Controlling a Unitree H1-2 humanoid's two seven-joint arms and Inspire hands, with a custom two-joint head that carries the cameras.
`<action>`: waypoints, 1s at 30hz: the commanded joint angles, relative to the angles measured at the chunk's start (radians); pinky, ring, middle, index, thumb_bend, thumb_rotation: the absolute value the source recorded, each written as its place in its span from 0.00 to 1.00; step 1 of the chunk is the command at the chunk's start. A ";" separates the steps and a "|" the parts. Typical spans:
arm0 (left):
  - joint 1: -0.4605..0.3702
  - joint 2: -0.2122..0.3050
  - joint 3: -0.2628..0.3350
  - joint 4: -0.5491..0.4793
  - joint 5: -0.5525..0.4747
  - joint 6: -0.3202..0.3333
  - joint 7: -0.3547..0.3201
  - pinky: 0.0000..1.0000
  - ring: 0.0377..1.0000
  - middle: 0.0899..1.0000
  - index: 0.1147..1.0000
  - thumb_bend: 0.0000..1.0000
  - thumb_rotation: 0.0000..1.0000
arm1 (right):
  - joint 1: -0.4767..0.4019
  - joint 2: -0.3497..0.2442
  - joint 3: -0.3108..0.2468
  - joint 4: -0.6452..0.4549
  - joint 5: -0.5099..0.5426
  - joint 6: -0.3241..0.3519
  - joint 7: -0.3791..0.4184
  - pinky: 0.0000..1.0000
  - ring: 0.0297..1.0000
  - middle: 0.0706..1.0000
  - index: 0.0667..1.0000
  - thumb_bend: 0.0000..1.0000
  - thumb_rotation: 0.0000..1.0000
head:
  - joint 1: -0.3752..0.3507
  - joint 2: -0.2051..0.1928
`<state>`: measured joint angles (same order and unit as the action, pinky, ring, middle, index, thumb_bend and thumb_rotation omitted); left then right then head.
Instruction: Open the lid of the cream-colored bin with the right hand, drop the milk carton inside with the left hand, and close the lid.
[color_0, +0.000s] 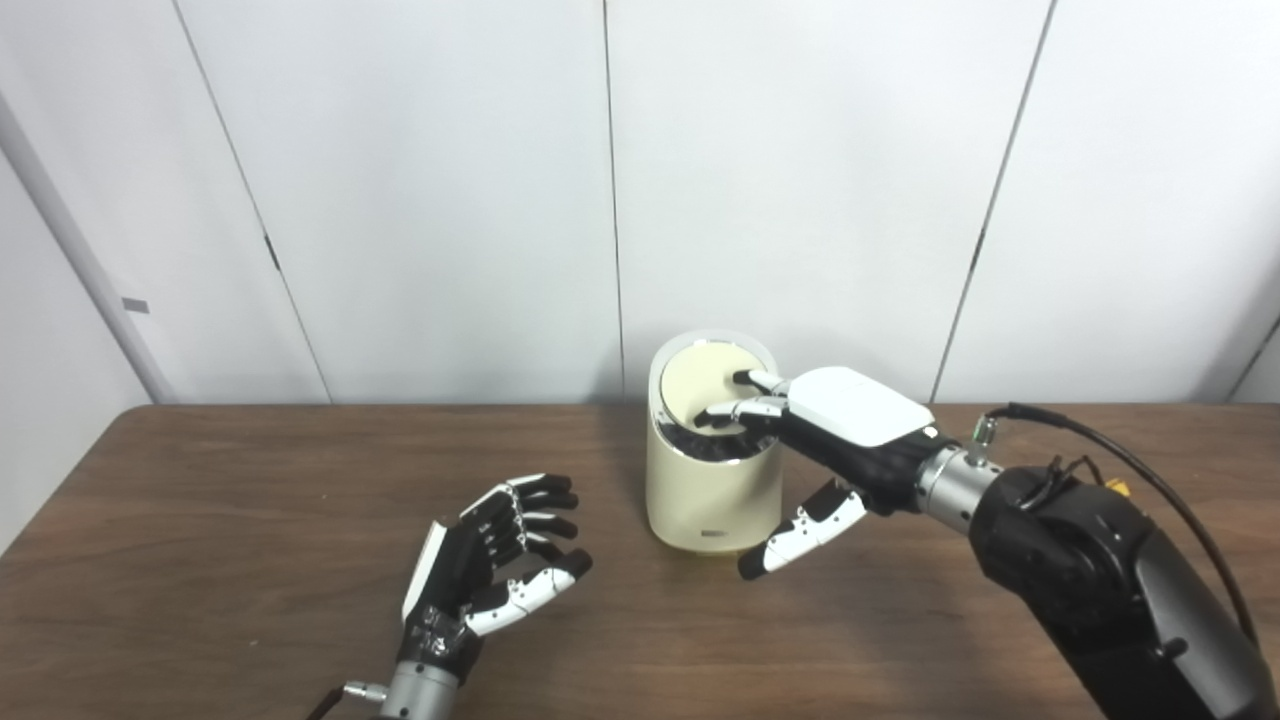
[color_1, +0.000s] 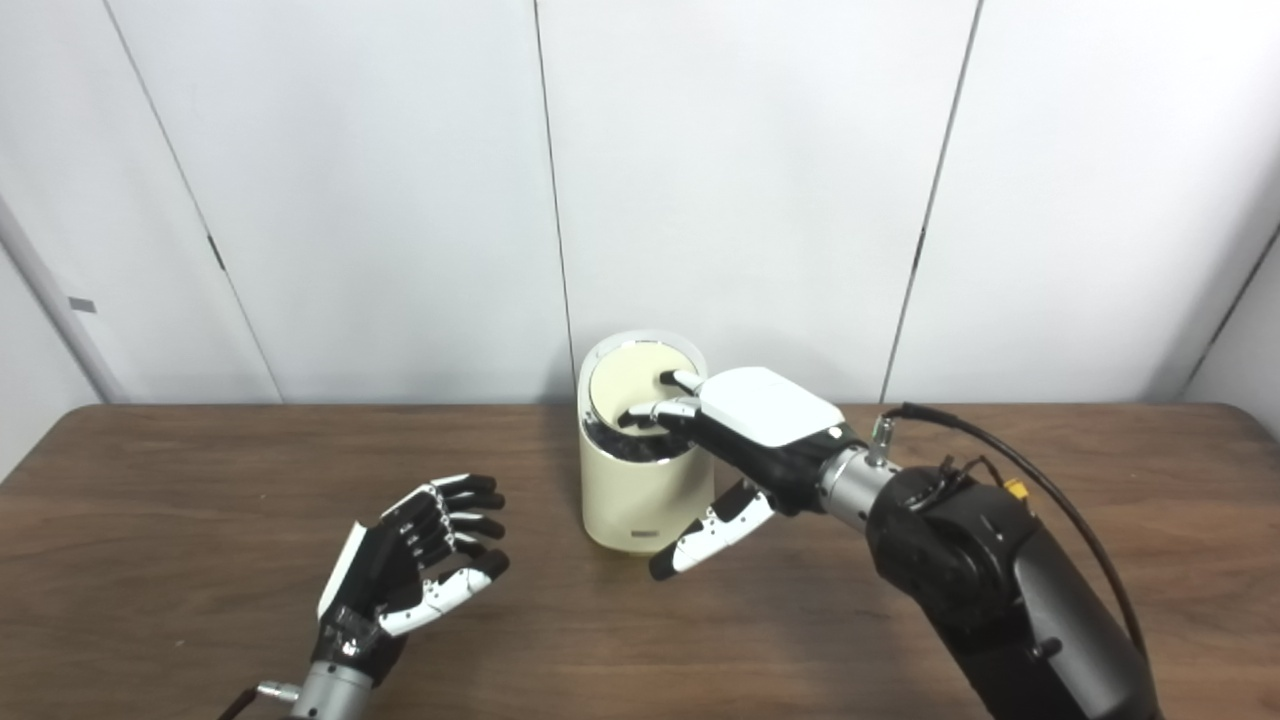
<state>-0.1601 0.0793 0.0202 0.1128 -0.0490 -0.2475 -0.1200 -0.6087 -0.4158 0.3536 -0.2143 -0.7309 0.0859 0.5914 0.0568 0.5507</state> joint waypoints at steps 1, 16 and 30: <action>-0.021 0.003 0.001 -0.029 -0.008 -0.024 0.003 0.48 0.59 0.67 0.69 0.73 0.19 | -0.033 -0.009 0.005 0.023 -0.051 0.045 0.023 0.94 0.99 0.84 0.87 0.76 0.62 | 0.001 0.000; -0.023 0.004 0.000 -0.024 -0.006 -0.036 0.001 0.49 0.59 0.66 0.69 0.73 0.20 | -0.011 -0.003 -0.033 -0.033 -0.016 0.045 0.001 0.97 1.00 0.85 0.87 0.73 0.61 | 0.005 -0.002; -0.026 0.003 0.000 -0.017 -0.014 -0.037 -0.004 0.49 0.60 0.66 0.69 0.73 0.19 | 0.116 0.107 -0.205 -0.076 0.170 0.013 -0.194 0.74 0.89 0.90 0.90 0.69 0.48 | 0.001 -0.002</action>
<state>-0.1598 0.0796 0.0191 0.1127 -0.0492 -0.2498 -0.1257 -0.4866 -0.3211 0.1735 -0.2740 -0.5892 0.1160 0.4553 0.0583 0.5476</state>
